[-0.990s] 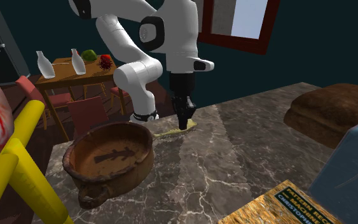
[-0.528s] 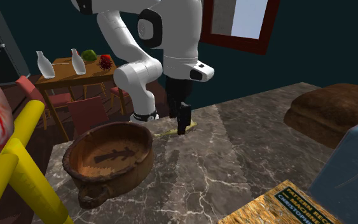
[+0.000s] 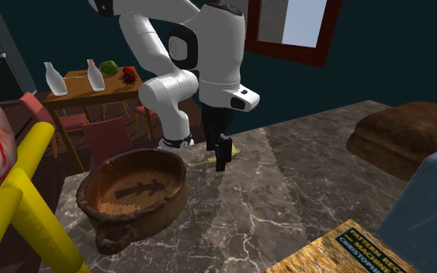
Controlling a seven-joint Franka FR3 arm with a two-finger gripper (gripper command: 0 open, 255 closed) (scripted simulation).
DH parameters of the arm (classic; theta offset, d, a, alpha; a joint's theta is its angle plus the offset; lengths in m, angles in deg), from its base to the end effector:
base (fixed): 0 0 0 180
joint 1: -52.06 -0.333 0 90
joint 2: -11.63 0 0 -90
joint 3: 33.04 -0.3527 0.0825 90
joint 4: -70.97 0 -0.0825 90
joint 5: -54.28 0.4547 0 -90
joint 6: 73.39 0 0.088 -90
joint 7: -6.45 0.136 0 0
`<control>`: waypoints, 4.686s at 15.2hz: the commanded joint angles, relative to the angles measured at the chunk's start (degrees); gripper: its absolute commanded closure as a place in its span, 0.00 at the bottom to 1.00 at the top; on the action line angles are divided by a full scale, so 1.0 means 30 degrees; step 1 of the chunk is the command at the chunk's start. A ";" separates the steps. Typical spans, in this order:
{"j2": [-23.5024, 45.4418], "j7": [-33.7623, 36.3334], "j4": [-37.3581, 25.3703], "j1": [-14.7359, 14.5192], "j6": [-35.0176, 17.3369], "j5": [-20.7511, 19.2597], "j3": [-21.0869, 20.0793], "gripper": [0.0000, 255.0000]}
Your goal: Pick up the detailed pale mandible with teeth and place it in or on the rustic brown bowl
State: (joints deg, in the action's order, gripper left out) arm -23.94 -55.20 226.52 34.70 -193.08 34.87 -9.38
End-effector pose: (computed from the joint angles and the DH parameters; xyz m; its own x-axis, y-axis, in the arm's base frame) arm 0.3865 -0.0465 0.3569 0.3479 0.9356 -0.0605 0.9373 -0.3486 -0.0008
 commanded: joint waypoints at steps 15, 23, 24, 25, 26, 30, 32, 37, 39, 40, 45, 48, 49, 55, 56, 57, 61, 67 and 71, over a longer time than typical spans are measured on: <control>-0.0284 -0.0038 -0.0326 -0.0005 0.0607 0.0109 -0.0148 1.00; -0.1112 -0.0189 -0.1866 -0.0103 0.2967 0.0545 -0.0688 1.00; -0.1186 -0.0208 -0.2075 -0.0118 0.3248 0.0597 -0.0751 1.00; -0.1254 -0.0228 -0.2287 -0.0133 0.3528 0.0649 -0.0812 1.00; -0.1316 -0.0247 -0.2502 -0.0149 0.3804 0.0701 -0.0873 1.00; -0.1505 -0.0327 -0.3396 -0.0214 0.4885 0.0902 -0.1105 1.00; -0.1566 -0.0368 -0.3862 -0.0246 0.5412 0.0999 -0.1216 1.00; -0.1628 -0.0474 -0.5083 -0.0331 0.6694 0.1230 -0.1473 1.00; -0.1620 -0.0518 -0.5592 -0.0365 0.7195 0.1317 -0.1568 1.00; -0.1608 -0.0541 -0.5852 -0.0383 0.7443 0.1360 -0.1614 1.00; -0.0887 -0.1987 -0.6952 -0.0057 0.7545 0.0775 -0.0381 1.00; 0.0002 -0.3416 -0.7847 0.0178 0.7239 0.0284 0.0946 1.00; 0.0340 -0.3898 -0.8185 0.0227 0.7130 0.0160 0.1398 1.00; 0.2828 -0.6941 -1.0617 0.0236 0.6422 -0.0018 0.4243 1.00; 0.3327 -0.7487 -1.1090 0.0189 0.6300 0.0067 0.4751 1.00; 0.3855 -0.8049 -1.1582 0.0131 0.6179 0.0194 0.5272 1.00; 0.4862 -0.9025 -1.1996 0.0015 0.5465 0.0470 0.6321 1.00; 0.5054 -0.8948 -1.0630 0.0059 0.3916 0.0363 0.6676 1.00; 0.5292 -0.8937 -0.9794 0.0058 0.2858 0.0335 0.6956 1.00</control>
State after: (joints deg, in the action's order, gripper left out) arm -8.44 -81.95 196.53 34.94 -183.52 35.79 11.17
